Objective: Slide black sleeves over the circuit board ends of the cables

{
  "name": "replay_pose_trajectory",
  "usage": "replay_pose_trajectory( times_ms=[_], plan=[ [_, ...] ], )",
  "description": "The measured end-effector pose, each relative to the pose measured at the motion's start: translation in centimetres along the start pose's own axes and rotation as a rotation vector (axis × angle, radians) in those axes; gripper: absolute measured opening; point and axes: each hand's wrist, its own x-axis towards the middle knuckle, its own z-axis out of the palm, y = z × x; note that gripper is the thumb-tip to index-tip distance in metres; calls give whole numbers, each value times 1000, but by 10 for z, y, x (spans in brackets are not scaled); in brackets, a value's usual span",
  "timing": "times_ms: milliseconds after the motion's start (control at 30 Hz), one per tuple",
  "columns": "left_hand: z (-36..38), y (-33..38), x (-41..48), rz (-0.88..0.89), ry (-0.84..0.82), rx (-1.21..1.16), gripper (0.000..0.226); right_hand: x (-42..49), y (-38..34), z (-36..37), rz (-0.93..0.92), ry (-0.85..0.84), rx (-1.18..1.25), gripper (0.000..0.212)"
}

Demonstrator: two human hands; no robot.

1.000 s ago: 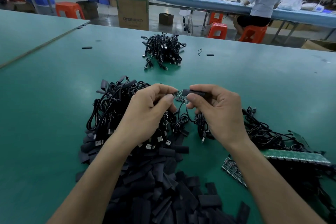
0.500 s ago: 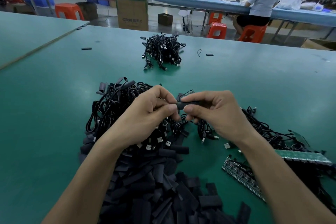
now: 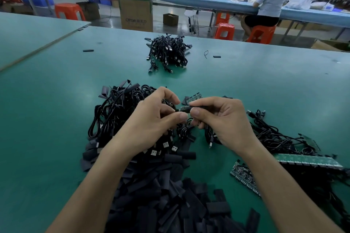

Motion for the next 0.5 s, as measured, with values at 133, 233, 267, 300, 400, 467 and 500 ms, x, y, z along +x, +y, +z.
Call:
replay_pose_trajectory(
  times_ms=[133, 233, 267, 300, 400, 467, 500],
  plan=[
    [1, -1, 0, 16, 126, 24, 16, -1, 1, -1, -7, 56, 17, 13],
    [3, -1, 1, 37, 179, 59, 12, -1, 2, -1, -23, 66, 22, 14],
    [3, -1, 1, 42, 191, 79, 12, -1, 2, -2, -25, 68, 27, 14],
    [3, -1, 0, 47, 197, 98, 12, -2, 3, -1, -25, 68, 29, 14],
    [4, 0, 0, 84, 170, 181, 12, -3, 5, 0, -23, 44, 0, 16],
    [5, 1, -1, 109, 142, 253, 13, -3, 6, 1, -21, 34, -18, 17],
    [5, 2, -1, 111, 136, 268, 13, -4, 6, 2, -18, 38, -18, 17]
  ],
)
